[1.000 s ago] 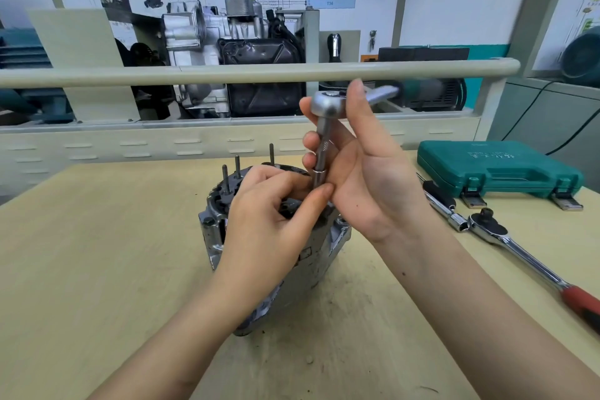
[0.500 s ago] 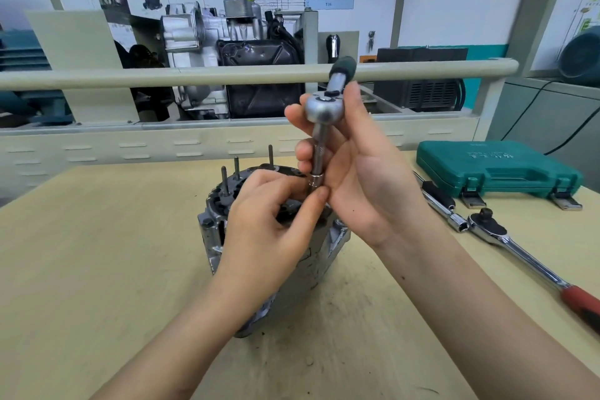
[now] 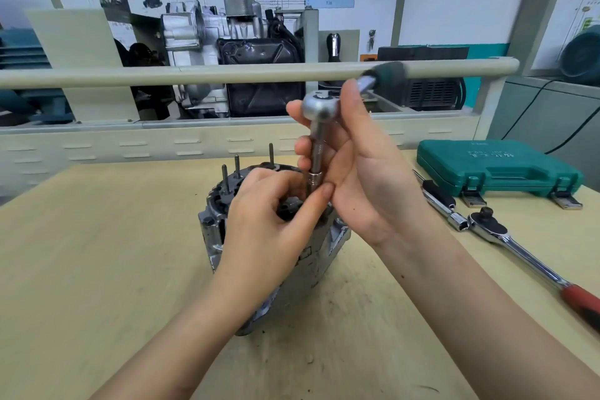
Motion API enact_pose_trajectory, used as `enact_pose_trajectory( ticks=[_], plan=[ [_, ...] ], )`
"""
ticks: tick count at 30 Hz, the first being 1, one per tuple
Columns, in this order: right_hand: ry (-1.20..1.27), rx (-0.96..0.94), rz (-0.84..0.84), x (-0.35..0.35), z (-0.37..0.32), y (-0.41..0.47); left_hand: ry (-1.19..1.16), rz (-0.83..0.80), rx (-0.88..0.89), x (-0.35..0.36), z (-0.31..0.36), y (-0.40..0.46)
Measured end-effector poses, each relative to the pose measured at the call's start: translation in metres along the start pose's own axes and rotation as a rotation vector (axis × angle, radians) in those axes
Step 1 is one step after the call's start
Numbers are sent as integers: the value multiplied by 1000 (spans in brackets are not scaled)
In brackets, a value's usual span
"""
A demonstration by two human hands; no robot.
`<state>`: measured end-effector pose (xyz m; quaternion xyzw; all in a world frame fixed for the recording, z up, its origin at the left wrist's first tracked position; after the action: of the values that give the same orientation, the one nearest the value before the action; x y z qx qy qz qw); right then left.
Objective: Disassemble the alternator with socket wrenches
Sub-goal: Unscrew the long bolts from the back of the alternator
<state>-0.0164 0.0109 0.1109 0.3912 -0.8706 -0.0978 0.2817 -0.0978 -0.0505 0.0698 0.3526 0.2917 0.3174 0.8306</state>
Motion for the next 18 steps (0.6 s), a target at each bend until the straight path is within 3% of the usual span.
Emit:
enact_pose_trajectory(
  ticks=[18],
  plan=[
    [28,-27,-2,2,-2,-2,0,29,-9,1,0,0]
  ],
)
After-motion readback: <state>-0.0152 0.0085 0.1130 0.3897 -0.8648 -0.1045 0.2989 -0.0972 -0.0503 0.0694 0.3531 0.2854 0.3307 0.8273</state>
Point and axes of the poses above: each hand's wrist, its own y-axis towards the middle knuckle, its own x-axis out of the palm, z = x × y, the point moved 2 cm from there along y, towards the middle knuckle, and after that the axes turned 5 degrees about -y, right-handed, at the moved point
